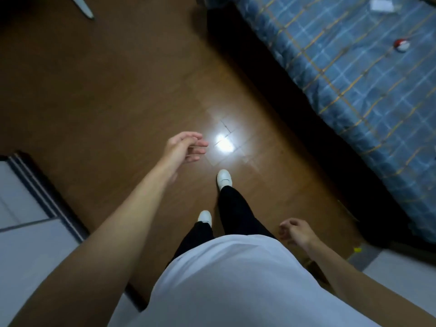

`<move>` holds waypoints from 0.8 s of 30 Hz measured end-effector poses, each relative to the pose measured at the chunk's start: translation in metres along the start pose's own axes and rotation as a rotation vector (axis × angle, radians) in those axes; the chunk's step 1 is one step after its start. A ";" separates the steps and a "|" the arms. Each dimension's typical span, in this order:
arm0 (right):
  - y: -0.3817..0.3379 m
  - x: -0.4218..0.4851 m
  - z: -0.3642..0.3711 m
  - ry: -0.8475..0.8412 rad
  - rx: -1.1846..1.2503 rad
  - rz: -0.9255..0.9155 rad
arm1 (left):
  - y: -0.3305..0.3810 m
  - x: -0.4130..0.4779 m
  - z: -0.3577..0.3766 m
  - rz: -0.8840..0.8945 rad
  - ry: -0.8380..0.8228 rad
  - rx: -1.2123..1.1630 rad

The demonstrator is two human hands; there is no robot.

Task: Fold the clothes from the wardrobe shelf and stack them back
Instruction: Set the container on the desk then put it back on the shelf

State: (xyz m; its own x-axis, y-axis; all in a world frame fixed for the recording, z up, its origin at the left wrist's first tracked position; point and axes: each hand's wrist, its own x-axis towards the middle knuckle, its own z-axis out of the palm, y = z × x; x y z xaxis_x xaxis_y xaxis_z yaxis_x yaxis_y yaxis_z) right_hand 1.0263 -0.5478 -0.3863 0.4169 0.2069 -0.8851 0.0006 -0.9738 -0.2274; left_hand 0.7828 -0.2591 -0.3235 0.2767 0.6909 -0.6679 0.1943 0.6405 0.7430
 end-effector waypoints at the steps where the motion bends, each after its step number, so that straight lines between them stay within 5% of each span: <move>1: -0.020 0.010 0.001 -0.015 -0.020 -0.006 | 0.002 0.005 -0.011 -0.010 0.030 -0.012; 6: -0.154 0.054 0.020 -0.112 -0.069 -0.047 | -0.011 0.026 -0.085 -0.154 0.217 -0.013; 16: -0.479 0.022 0.136 -0.405 -0.113 -0.535 | -0.086 -0.010 -0.158 -0.637 0.411 -0.150; 24: -0.599 0.029 0.220 -0.363 -0.268 -0.516 | -0.051 0.060 -0.257 -0.670 0.439 -0.330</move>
State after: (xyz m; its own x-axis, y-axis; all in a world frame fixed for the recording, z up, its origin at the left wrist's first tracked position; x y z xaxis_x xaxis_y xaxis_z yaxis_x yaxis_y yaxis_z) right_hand 0.8380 0.0621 -0.3647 -0.0287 0.6237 -0.7811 0.3615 -0.7221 -0.5898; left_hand 0.5472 -0.1639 -0.4126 -0.2002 0.1561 -0.9672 -0.1155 0.9766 0.1815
